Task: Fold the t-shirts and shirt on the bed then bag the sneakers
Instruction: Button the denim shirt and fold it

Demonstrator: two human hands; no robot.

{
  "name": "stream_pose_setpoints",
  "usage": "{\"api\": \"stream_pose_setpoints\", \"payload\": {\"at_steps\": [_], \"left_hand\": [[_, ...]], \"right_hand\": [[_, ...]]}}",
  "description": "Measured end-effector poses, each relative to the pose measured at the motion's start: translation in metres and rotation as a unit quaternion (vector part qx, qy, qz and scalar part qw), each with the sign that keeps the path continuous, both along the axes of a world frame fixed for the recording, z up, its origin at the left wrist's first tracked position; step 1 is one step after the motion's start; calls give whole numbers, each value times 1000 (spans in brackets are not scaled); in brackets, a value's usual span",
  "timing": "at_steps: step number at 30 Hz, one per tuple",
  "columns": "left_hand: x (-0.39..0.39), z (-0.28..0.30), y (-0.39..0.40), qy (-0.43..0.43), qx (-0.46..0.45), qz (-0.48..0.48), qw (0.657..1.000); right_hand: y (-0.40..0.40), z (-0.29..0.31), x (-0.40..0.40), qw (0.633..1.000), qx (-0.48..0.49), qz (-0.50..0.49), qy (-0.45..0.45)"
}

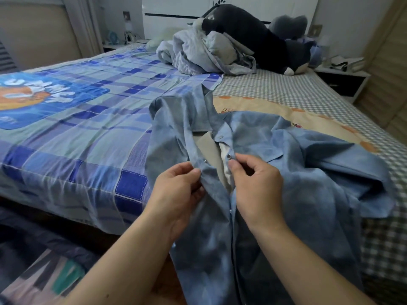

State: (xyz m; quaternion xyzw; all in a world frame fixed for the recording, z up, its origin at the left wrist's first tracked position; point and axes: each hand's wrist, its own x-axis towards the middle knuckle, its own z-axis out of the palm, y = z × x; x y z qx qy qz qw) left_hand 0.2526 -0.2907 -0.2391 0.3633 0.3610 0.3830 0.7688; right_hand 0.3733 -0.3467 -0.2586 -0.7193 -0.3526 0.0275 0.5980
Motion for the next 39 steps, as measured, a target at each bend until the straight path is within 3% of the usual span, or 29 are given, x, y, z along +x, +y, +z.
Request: {"api": "stream_pose_setpoints", "payload": {"at_steps": [17,22,30,39], "left_hand": [[0,-9,0,8,-6,-9,1000],[0,-2,-5,23,15,-7,1000],[0,-8,-5,135,95,35,986],[-4,-9,-11,262,222,92,935]], "right_hand": [[8,-13,-18,998,-31,56,-25],[4,-17,-22,992,-17,48,-114],[-4,-26,-24,985,-2,54,-165],[-9,-26,-33,973,-10,55,-225]]}}
